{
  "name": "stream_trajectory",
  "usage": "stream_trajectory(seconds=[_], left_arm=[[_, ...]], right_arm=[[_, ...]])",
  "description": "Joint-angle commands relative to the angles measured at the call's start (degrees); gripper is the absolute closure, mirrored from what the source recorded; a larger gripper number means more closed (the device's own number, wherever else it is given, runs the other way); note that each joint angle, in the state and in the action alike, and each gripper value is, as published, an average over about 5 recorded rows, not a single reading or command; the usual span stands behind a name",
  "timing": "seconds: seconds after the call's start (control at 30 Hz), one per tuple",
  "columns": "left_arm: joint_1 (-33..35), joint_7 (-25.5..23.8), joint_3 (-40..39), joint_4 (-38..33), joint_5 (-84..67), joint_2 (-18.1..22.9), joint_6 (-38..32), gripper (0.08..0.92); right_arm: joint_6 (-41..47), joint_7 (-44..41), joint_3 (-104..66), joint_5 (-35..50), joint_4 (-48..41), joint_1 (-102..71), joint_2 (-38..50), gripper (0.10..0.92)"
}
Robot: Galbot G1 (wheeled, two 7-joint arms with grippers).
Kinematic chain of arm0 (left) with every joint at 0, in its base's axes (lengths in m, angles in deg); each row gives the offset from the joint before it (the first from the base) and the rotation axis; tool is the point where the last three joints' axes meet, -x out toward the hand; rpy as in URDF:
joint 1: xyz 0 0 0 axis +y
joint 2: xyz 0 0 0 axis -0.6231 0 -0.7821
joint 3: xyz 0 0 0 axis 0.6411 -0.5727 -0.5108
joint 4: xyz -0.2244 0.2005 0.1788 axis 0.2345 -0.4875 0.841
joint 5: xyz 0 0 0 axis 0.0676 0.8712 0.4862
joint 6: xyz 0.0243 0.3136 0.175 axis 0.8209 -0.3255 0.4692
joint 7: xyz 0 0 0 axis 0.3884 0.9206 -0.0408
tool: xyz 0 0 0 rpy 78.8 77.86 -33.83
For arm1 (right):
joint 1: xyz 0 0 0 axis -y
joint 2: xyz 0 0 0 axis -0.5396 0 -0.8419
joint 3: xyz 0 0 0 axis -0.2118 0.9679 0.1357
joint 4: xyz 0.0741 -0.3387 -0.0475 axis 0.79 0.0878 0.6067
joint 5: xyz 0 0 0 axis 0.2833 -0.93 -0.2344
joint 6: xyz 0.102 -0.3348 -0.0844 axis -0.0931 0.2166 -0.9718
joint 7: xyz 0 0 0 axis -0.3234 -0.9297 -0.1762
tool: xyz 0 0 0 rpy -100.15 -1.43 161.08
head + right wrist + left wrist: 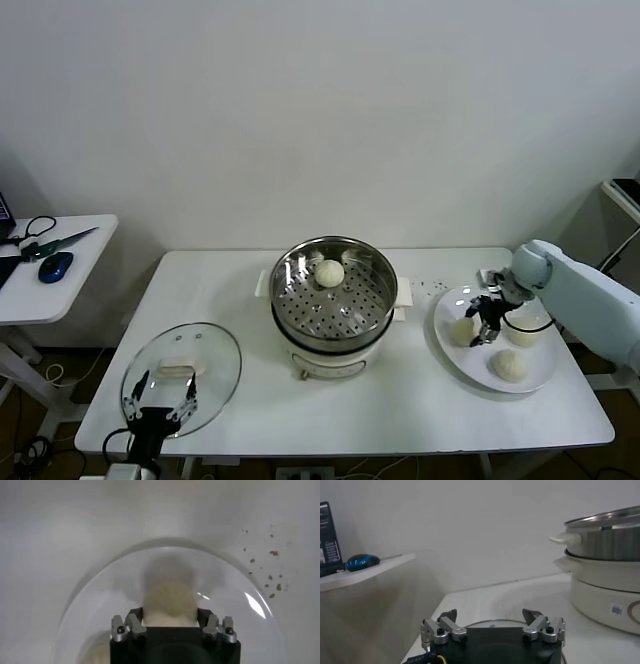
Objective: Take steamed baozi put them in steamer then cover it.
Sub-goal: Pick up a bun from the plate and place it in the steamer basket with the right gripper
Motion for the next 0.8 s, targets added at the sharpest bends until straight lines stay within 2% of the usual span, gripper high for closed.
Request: stream_trajectory(seconds=[0.03, 0.17, 0.37, 0.6, 0.8], left_arm=[[0.1, 0.0, -0.2, -0.3, -0.1, -0.1, 0.0, 0.177], [0.2, 0.0, -0.9, -0.9, 0.0, -0.3, 0.1, 0.177], [0.1, -0.1, -2.0, -1.7, 0.0, -0.3, -0.1, 0.177], [0.1, -0.3, -3.0, -2.9, 0.0, -0.1, -0.2, 0.177], [-0.6, -0.5, -3.6, -3.6, 0.7, 0.4, 0.1, 0.177]], right_arm=[[1.0, 0.0, 11.1, 8.8, 2.9, 13.3, 1.6, 0.334], [2.1, -0.2, 23.4, 17.9, 5.0, 27.2, -0.5, 0.332], [4.1, 0.7, 39.6, 31.7, 9.9, 44.1, -8.0, 0.33], [8.4, 3.9, 41.0, 42.6, 13.4, 46.5, -18.6, 0.33], [10.6, 6.9, 39.5, 45.8, 12.4, 43.1, -28.9, 0.33]])
